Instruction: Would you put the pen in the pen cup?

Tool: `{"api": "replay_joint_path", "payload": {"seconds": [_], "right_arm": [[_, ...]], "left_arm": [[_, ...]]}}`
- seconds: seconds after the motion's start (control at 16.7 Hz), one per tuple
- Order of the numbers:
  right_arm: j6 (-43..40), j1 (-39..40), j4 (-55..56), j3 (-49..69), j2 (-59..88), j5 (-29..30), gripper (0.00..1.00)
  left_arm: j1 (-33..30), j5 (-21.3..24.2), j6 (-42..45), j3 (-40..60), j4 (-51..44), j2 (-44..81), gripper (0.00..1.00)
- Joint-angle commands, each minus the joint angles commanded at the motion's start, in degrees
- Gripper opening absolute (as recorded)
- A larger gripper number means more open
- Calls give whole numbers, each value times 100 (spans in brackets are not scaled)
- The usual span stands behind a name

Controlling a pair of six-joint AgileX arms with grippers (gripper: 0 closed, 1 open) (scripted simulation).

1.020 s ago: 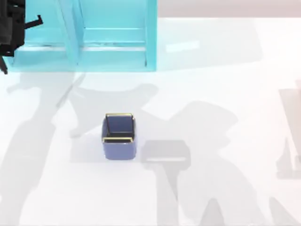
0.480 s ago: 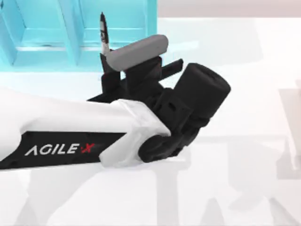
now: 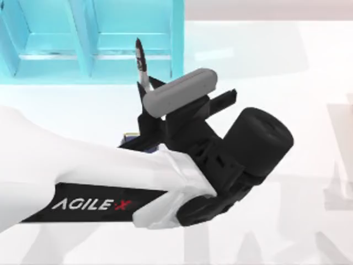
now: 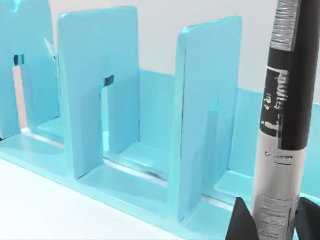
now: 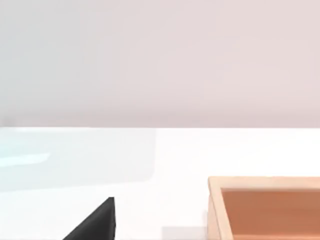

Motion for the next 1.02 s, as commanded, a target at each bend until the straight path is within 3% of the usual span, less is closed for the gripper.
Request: {"api": "replay_joint_path", "payload": {"seconds": [0.06,0.78,1.02], "right_arm": [[0,0,0,0,0,0,100],[0,0,0,0,0,0,100],[0,0,0,0,0,0,100]], "left_arm": [[50,438,26,35,408,256,0],[72,59,-405,80,-459,24,0],[72,59,-405,80,-459,24,30]]}}
